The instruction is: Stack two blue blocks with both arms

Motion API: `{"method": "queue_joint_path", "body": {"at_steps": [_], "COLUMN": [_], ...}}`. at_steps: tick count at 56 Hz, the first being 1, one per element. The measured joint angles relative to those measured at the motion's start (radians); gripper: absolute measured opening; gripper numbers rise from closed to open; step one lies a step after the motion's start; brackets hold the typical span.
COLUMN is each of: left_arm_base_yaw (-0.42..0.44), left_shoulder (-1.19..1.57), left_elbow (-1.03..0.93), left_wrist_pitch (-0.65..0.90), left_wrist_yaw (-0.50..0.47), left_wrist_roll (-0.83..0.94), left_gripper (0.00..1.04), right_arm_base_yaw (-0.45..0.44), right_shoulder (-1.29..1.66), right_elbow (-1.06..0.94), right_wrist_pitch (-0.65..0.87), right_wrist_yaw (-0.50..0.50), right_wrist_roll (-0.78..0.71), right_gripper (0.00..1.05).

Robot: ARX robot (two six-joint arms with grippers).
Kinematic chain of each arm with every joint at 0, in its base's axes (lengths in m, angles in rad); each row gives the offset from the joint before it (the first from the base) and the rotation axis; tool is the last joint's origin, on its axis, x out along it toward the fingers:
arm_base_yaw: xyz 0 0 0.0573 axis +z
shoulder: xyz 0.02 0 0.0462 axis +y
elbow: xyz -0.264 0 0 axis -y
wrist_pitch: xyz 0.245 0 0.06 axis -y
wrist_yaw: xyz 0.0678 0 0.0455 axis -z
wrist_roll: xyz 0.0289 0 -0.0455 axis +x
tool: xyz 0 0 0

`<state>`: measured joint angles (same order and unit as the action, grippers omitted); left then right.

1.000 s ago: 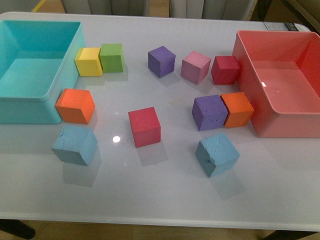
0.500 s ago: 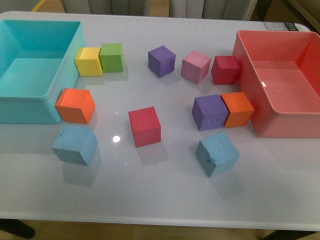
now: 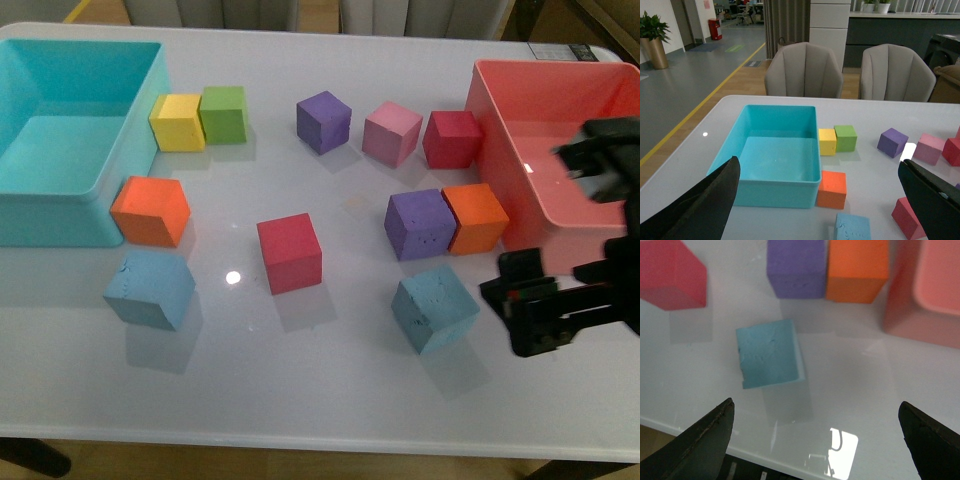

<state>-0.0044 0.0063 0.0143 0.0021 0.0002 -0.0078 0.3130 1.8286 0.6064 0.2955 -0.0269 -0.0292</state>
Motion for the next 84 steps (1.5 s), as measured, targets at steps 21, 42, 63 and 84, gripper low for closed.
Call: {"method": "queue_joint_path", "body": {"at_steps": [21,42,63,84], "left_arm_base_yaw": [0.0,0.0,0.0,0.0], "left_shoulder": [0.0,0.0,0.0,0.0], "left_elbow": [0.0,0.0,0.0,0.0], "left_wrist_pitch": [0.0,0.0,0.0,0.0], "left_wrist_yaw": [0.0,0.0,0.0,0.0], "left_wrist_roll": [0.0,0.0,0.0,0.0], "left_gripper": [0.96,0.96,0.96,0.96], "right_arm_base_yaw": [0.063,0.086,0.086,0.133], "right_shoulder": [0.234,0.359,0.232,0.104], "right_elbow": [0.142,0.216,0.199,0.426], "right_wrist_pitch": [-0.019,-0.037,-0.082,-0.229], "right_wrist_yaw": [0.06,0.107,0.058,0.016], "right_wrist_roll": [-0.051,-0.066,-0.125,-0.147], "right_gripper": [0.96,0.82,0.41,0.31]}}
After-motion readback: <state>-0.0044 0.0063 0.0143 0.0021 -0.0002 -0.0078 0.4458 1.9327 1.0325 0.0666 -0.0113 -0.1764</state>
